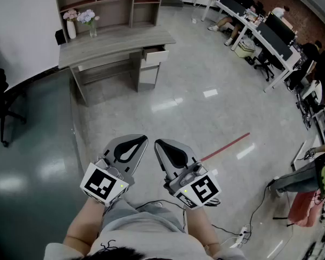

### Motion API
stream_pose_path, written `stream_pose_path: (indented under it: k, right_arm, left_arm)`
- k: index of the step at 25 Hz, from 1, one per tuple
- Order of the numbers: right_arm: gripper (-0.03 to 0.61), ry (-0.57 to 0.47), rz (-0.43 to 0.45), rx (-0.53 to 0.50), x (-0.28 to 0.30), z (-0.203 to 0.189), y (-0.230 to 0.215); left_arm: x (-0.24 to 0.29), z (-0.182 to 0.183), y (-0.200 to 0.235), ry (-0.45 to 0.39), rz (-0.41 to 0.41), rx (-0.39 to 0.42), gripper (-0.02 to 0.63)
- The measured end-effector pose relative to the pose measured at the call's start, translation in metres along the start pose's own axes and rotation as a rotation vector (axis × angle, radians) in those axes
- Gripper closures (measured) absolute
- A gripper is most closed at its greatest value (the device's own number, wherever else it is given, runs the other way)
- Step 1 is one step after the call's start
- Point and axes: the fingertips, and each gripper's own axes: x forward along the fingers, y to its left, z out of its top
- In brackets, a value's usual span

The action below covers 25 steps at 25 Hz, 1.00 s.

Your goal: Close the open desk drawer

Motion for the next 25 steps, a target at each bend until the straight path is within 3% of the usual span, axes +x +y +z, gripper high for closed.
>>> stream_pose_path:
  k: [14,21,25]
  right_arm:
    - [0.571,-0.006,0.004,-0.008,-0.035,0.001,-0.005]
    - [0.571,0.034,0.043,-0.084,-0.067,-0.01,-0.006]
    - [0.571,0.01,0.029,-0.031,-0.078,-0.012,-0.016]
  left_arm:
    - [0.009,-0.003,-0.034,0.005,0.014,0.003,0.603]
    - [0.023,-0.007,-0.062,-0.016,0.035,-0.003,0.603]
    - [0.03,-0.01,-0.072,-0.013,0.039,0.006,0.603]
